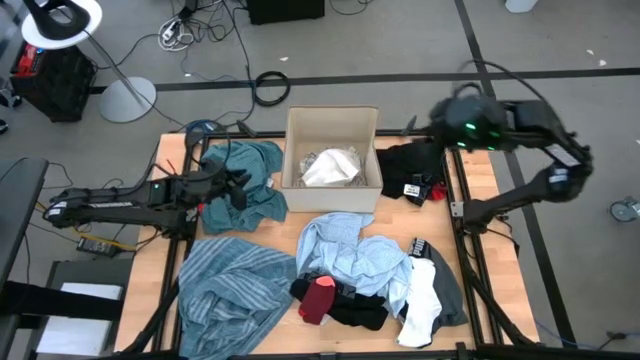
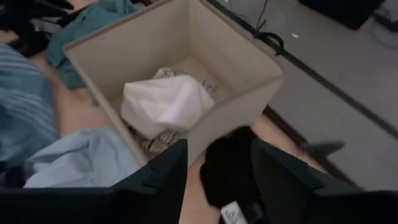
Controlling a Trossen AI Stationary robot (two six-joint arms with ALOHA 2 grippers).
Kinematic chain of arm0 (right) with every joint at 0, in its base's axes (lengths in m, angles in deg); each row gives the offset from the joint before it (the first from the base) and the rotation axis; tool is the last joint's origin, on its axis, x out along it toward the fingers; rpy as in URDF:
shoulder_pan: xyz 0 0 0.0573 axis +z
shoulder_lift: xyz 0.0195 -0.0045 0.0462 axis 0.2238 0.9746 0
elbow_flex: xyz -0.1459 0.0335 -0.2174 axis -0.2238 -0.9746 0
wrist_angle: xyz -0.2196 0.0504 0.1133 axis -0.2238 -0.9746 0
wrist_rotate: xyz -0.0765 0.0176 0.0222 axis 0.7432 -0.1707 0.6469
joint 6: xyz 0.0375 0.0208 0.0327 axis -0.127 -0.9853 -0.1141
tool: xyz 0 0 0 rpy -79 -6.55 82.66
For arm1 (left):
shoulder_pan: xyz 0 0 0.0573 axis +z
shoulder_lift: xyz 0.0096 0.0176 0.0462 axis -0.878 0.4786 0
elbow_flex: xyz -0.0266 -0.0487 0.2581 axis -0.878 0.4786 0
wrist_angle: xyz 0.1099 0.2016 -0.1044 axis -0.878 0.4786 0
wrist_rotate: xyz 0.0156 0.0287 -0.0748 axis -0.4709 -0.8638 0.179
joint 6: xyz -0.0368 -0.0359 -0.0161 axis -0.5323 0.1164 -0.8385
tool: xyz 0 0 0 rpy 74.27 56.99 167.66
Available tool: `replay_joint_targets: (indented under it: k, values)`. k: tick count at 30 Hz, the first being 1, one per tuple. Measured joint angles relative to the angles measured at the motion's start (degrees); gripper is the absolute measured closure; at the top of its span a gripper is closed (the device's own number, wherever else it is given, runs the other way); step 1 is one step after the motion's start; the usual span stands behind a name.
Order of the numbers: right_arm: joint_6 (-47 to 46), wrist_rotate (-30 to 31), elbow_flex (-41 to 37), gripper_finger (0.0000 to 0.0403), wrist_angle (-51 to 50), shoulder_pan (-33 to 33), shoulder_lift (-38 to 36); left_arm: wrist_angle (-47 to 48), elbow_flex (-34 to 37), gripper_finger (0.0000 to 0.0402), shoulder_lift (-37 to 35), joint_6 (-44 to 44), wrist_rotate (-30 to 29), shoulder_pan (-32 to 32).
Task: Sort clothes
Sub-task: Put the blue polo into the white laundry bin
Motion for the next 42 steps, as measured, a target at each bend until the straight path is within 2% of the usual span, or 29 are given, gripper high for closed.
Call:
replay_joint_targets:
  k: [2, 6, 13, 18, 27, 29, 33, 34, 42]
  values:
    - [-3.35, 0.27, -4.14, 0.0225, -0.46, 2.21, -4.51, -0.09, 0.0, 0.0249, 0.05, 1.04, -0.04, 0.0]
    - [-11.15, 0.25, -14.54, 0.0224, -0.31, 6.4, -13.41, 0.11, 0.13, 0.0238, 1.07, -4.89, 0.75, 0.33]
    - [-22.09, -0.21, -33.68, 0.0224, 5.2, 11.39, -25.11, 6.76, 0.22, 0.0244, 6.99, -9.25, 10.69, 6.33]
    - [-22.78, -0.78, -42.92, 0.0226, 13.89, 13.42, -28.21, 7.04, 0.22, 0.0245, 14.25, -8.3, 14.92, 10.15]
    - [-22.5, -2.06, -49.64, 0.0226, 25.23, 16.69, -28.12, 7.64, 0.2, 0.0248, 23.53, -6.17, 12.32, 14.6]
    - [-22.24, -2.07, -50.67, 0.0226, 27.44, 17.43, -28.14, 10.03, -0.05, 0.0269, 24.81, -8.01, 12.51, 15.45]
    - [-22.17, -2.07, -52.64, 0.0226, 30.91, 19.08, -28.13, 14.81, -3.14, 0.0374, 25.44, -6.96, 13.76, 15.76]
    - [-22.17, -2.05, -53.14, 0.0226, 31.62, 19.52, -28.14, 16.34, -4.56, 0.0386, 25.44, -6.58, 13.82, 15.76]
    - [-22.61, -1.37, -61.22, 0.0227, 39.92, 22.67, -28.16, 31.93, -24.59, 0.0399, 25.09, -4.14, 13.14, 15.65]
